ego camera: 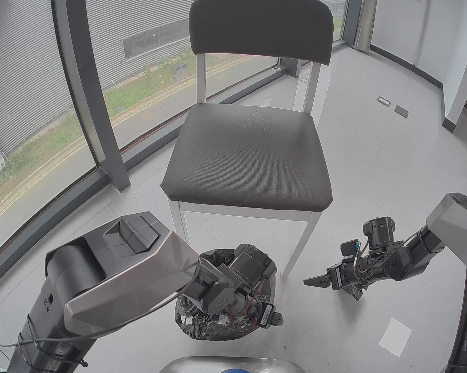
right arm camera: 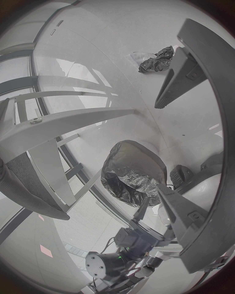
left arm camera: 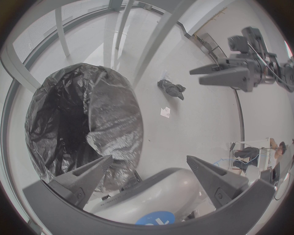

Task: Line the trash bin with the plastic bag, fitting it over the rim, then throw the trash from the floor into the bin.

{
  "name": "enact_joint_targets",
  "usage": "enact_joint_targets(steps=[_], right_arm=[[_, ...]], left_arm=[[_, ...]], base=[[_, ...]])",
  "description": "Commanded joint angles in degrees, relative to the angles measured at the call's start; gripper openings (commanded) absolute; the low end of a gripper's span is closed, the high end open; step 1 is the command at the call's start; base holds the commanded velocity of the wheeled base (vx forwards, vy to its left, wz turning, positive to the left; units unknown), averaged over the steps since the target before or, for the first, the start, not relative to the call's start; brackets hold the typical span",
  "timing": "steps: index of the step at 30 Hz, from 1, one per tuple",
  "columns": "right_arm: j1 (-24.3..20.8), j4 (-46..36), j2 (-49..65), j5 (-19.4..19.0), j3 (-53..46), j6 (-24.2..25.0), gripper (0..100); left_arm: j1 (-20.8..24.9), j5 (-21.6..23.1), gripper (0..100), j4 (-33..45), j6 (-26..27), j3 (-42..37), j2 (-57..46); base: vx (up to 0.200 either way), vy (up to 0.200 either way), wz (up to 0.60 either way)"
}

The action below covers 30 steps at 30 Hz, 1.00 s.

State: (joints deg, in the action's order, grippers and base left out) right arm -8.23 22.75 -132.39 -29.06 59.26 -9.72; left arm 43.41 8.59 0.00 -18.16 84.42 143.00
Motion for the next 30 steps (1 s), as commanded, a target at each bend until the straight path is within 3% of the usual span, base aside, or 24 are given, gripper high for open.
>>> enact_joint_targets(steps=[1,8,13,23,30], right_arm=[[-0.03,0.02,0.47,-0.03,-0.9,-0.04,100],[-0.03,1.42,1.08,-0.03,-1.87,0.05,100],[-0.03,1.42,0.73,-0.03,-1.34,0.14,100],[0.23,1.51,0.47,-0.03,-0.55,0.14,100],[0.23,1.51,-0.76,-0.03,0.77,0.31,100]], left_arm=[[1.68,0.11,100,-0.44,-0.21,-3.03,-3.07],[-2.19,-0.33,100,-2.46,0.06,-2.95,-3.51],[-4.12,-1.3,100,-5.45,0.59,2.33,0.44],[-8.78,-3.67,100,2.02,2.52,15.78,8.09],[-8.08,-3.58,100,3.34,2.52,17.8,9.41]], base=[[0.0,0.0,0.0],[0.0,0.0,0.0],[0.0,0.0,0.0],[0.0,0.0,0.0],[0.0,0.0,0.0]])
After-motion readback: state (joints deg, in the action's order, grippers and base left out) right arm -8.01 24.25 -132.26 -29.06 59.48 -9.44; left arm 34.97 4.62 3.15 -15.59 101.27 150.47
